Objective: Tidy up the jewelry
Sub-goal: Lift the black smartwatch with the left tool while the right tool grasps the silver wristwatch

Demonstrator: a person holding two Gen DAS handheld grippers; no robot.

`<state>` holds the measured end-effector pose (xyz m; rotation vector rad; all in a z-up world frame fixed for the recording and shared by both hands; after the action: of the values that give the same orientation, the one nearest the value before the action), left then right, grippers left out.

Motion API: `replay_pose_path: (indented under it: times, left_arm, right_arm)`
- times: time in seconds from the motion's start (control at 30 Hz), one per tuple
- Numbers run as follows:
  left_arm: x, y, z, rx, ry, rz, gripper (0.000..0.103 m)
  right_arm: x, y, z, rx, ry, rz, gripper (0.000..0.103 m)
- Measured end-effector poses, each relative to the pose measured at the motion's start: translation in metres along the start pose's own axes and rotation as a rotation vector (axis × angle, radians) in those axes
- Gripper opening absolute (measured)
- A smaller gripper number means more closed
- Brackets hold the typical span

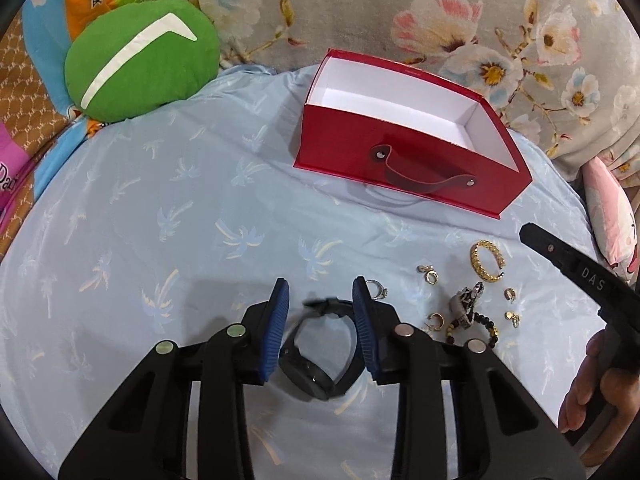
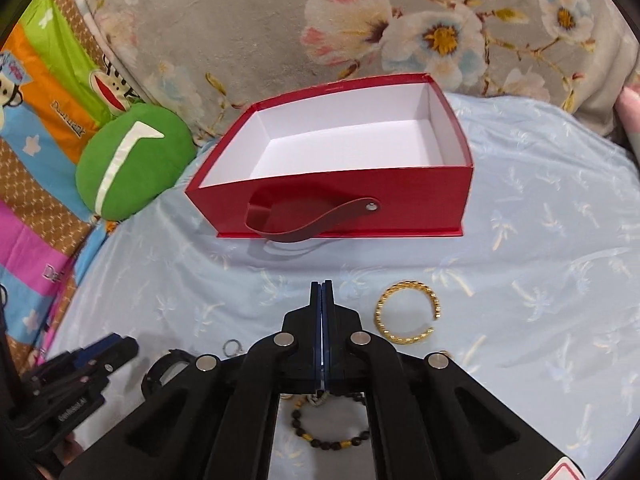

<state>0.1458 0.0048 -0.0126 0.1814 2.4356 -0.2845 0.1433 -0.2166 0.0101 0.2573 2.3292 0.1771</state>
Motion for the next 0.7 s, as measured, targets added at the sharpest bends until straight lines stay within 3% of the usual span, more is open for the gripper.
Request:
replay_pose_path:
  times: [0.13, 0.2, 0.23, 0.27, 0.3, 0.47, 0.6, 0.7]
  left_arm:
    - [0.006, 0.001, 0.004, -0.003, 0.023, -0.006, 0.032]
    - [0.012, 0.003, 0.008, -0.018, 0.044, -0.013, 0.036]
    - [0.015, 0.004, 0.010, -0.020, 0.051, -0.017, 0.040]
    - [0.019, 0.005, 0.013, -0.024, 0.064, -0.020, 0.049]
    - [0.023, 0.006, 0.014, -0.029, 0.069, -0.022, 0.057]
    - [0.039, 0.005, 0.023, -0.037, 0.101, -0.006, 0.071]
    - [0.050, 0.001, 0.036, -0.042, 0.134, 0.019, 0.072]
    - [0.053, 0.003, 0.048, -0.038, 0.161, 0.006, 0.071]
  right_arm:
    - [0.014, -0.004, 0.006, 0.013, 0.043, -0.024, 0.001]
    - [0.024, -0.008, 0.012, 0.037, 0.066, -0.015, 0.015]
    - [0.029, -0.009, 0.015, 0.048, 0.080, -0.013, 0.033]
    - [0.033, -0.010, 0.018, 0.054, 0.084, -0.008, 0.049]
    - [0.036, -0.010, 0.021, 0.065, 0.084, -0.002, 0.053]
    - [0.048, -0.009, 0.046, 0.068, 0.141, 0.016, 0.054]
    - [0.058, -0.002, 0.061, 0.070, 0.180, 0.002, 0.053]
    - [0.058, 0.000, 0.063, 0.104, 0.170, -0.020, 0.037]
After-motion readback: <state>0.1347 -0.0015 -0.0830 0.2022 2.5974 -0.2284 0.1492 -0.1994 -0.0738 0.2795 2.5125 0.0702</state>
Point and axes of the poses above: each gripper's, at about its wrist camera, not at the fingertips, and z roughly the way its jaws point, y to its left, x to its underside, the point moved 3 cm from there along z, roughly the way its jaws point
